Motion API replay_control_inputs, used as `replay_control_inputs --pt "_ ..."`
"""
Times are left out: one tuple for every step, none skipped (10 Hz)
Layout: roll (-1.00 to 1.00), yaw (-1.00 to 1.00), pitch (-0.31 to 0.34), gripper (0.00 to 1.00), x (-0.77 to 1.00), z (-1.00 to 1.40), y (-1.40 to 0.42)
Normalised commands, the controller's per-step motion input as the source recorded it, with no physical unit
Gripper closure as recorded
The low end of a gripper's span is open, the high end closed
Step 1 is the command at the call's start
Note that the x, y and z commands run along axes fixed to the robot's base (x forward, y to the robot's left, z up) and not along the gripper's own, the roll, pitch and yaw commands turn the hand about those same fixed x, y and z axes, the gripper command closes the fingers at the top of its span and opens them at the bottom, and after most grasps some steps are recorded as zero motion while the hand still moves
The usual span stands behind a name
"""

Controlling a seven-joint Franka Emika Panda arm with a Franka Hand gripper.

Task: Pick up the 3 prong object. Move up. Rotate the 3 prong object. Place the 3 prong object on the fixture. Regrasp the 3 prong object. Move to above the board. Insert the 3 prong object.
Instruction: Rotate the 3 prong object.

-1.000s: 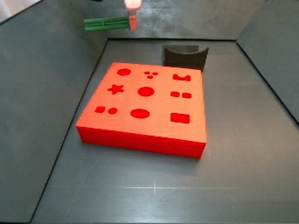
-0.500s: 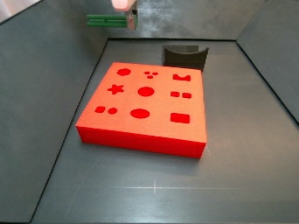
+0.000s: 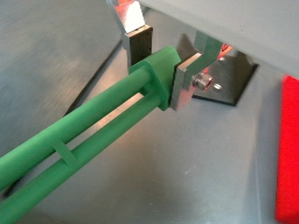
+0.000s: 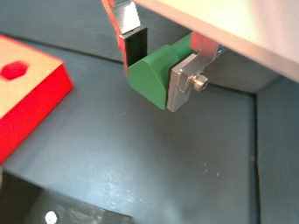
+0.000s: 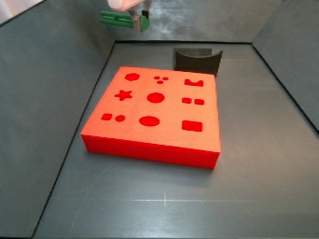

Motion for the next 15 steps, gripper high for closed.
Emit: replay_control_inputs --pt "-0.01 -1.00 -0.002 1.00 0.00 -0.01 0.02" --pt "-0.01 -1.00 -0.002 1.00 0.00 -0.01 0.02" --pt "-0.01 -1.00 -0.002 1.00 0.00 -0.01 0.02" --pt "-0.01 -1.00 -0.003 1.00 0.00 -0.01 0.02" --pt "-0.01 -1.00 -0.003 1.00 0.00 -0.01 0.02" --pt "-0.01 -1.00 -0.003 1.00 0.00 -0.01 0.02" --pt "-0.01 -1.00 -0.003 1.00 0.00 -0.01 0.02" --pt "-0.01 -1.00 -0.004 1.00 0.00 -0.01 0.02" --pt "-0.01 -1.00 -0.004 1.00 0.00 -0.01 0.02" --pt "-0.01 -1.00 -0.005 1.00 0.00 -0.01 0.02" --pt "-0.02 -1.00 -0.005 1.00 0.00 -0.01 0.02" --pt "-0.02 -1.00 -0.007 1.00 0.00 -0.01 0.02" --pt "-0.02 -0.99 -0.008 1.00 0.00 -0.01 0.02" --pt "-0.02 -0.66 -0.008 1.00 0.00 -0.01 0.02" --pt "-0.02 -0.51 -0.008 1.00 0.00 -0.01 0.02"
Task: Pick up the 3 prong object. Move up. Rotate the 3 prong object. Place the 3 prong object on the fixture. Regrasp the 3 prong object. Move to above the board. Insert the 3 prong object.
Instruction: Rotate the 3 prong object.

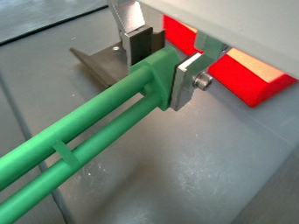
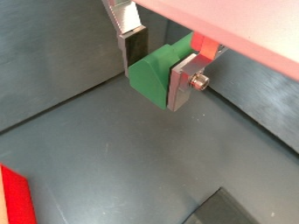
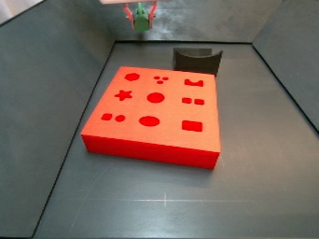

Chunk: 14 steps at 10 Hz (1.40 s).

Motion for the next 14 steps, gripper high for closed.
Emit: replay_control_inputs --pt "-0.02 -0.30 -0.008 1.00 0.00 -0.01 0.02" --pt "-0.02 -0.23 -0.008 1.00 0.00 -0.01 0.02" --pt "0.00 0.00 0.000 1.00 0.00 -1.00 0.00" --pt "0.00 0.02 -0.013 1.00 0.01 -1.00 0.00" --pt "0.01 0.02 -0.025 1.00 0.02 -1.00 0.01" --pt "0.02 0.02 -0.019 1.00 0.02 -1.00 0.02" --pt "0.03 0.01 -0.015 1.00 0.03 -1.00 0.02" --pt "0.04 0.01 -0.010 1.00 0.03 -1.00 0.02" --pt "0.05 0.00 -0.005 1.00 0.04 -0.87 0.02" --pt "0.06 0.00 -0.001 1.00 0.04 -0.69 0.02" --pt "0.07 -0.01 -0.002 1.00 0.04 -0.56 0.02" --pt "0.07 -0.01 -0.007 1.00 0.03 -0.48 0.02" --pt "0.08 -0.02 -0.004 1.00 0.03 -0.32 0.02" --pt "0.09 -0.02 -0.003 1.00 0.03 -0.20 0.03"
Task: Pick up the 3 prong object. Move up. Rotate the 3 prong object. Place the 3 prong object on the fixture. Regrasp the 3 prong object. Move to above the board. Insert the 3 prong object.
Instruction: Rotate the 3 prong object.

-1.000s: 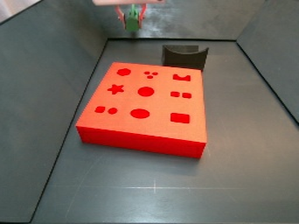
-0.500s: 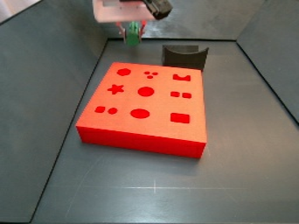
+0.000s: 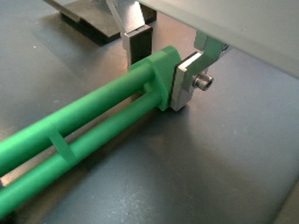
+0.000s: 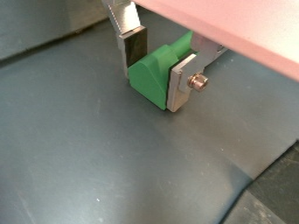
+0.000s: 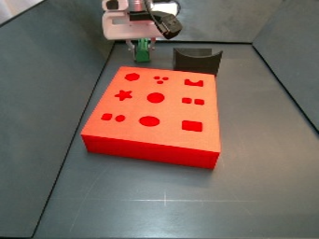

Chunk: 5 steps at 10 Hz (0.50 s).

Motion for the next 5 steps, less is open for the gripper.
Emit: replay_control_inputs --pt "0.00 0.00 0.000 0.00 0.00 0.00 0.00" --pt "0.00 0.00 0.000 0.00 0.00 1.00 0.00" --pt "0.00 0.00 0.011 0.00 -0.01 1.00 0.00" --pt "-0.02 0.00 0.041 0.00 -0.02 1.00 0.00" --pt "-0.02 0.00 0.052 0.00 -0.01 1.00 0.00"
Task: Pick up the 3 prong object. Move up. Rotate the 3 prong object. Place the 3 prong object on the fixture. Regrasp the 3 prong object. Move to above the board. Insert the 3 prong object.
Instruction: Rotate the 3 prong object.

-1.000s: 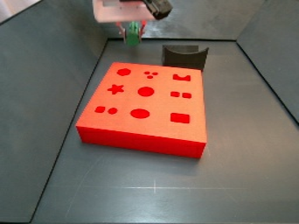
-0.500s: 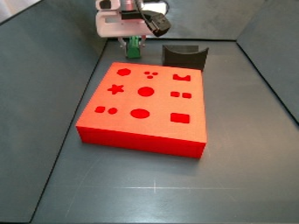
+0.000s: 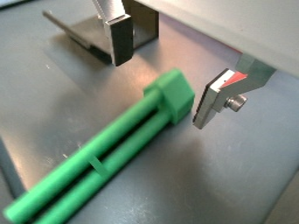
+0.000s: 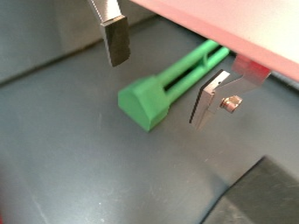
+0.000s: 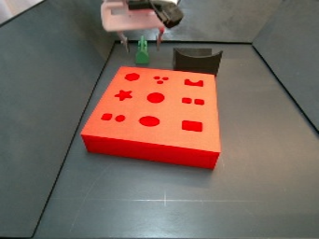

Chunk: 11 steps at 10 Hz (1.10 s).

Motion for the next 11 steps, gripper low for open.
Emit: replay_control_inputs --pt "-0.04 0.00 0.064 0.00 -0.01 1.00 0.00" --pt "-0.05 0.00 0.059 0.00 -0.02 1.00 -0.01" --pt "-0.06 0.01 0.050 0.00 -0.02 1.00 -0.01" --pt "-0.06 0.01 0.045 0.00 -0.03 0.99 -0.01" --pt "-0.07 0.01 0.038 0.00 -0.03 0.79 -0.01" --pt "-0.08 0.01 0.037 0.00 -0.03 0.63 -0.01" --pt "0.00 1.00 0.000 0.00 0.00 0.00 0.00" --pt "0.00 1.00 0.000 0.00 0.00 -0.10 0.00" --pt "0.00 1.00 0.000 0.00 0.02 -0.25 0.00" --pt "0.00 1.00 -0.002 0.00 0.04 -0.19 0.01" --pt "0.00 1.00 -0.002 0.00 0.03 -0.10 0.01"
